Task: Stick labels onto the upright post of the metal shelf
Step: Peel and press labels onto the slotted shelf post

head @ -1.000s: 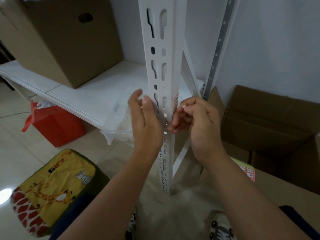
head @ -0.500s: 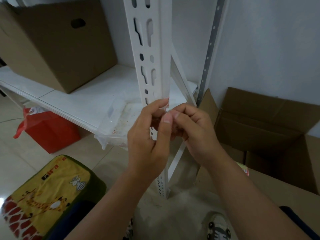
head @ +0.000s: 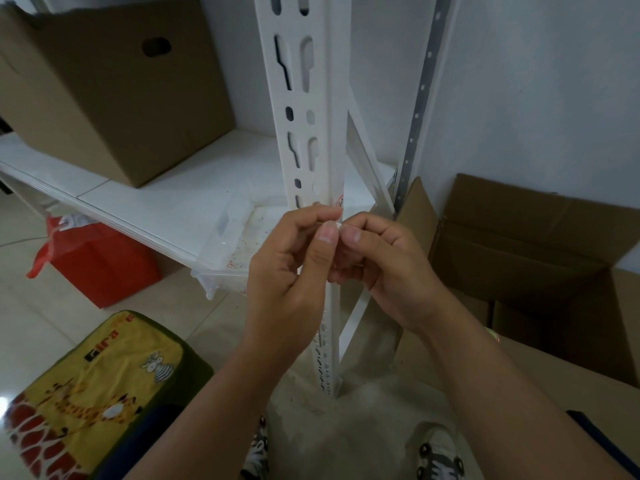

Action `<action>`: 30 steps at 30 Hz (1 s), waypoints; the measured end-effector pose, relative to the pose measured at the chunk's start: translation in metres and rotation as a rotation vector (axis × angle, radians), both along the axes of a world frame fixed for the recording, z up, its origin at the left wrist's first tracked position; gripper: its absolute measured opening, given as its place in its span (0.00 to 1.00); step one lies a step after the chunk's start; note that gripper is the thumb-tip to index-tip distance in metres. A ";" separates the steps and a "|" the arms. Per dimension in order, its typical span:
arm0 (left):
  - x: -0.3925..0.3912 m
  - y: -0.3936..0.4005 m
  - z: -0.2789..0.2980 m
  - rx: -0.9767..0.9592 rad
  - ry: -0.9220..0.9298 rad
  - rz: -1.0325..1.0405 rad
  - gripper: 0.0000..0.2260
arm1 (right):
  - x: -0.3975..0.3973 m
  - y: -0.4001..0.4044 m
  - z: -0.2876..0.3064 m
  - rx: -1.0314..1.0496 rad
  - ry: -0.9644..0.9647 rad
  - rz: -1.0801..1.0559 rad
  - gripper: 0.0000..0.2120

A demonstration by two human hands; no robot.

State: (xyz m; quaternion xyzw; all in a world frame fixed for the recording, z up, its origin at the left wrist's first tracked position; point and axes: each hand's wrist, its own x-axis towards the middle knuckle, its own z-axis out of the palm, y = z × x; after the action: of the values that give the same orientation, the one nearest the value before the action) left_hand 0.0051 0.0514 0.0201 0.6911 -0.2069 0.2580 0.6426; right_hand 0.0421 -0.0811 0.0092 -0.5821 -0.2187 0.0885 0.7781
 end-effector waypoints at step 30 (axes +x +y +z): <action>0.076 0.061 -0.039 0.314 0.644 0.386 0.16 | 0.006 0.010 -0.004 0.079 0.027 -0.300 0.12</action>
State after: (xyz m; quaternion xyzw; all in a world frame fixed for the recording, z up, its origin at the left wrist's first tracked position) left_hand 0.0815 0.1122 -0.0193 0.8525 0.1015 0.1097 0.5008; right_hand 0.0480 -0.0711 0.0052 -0.5759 -0.1221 -0.0297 0.8078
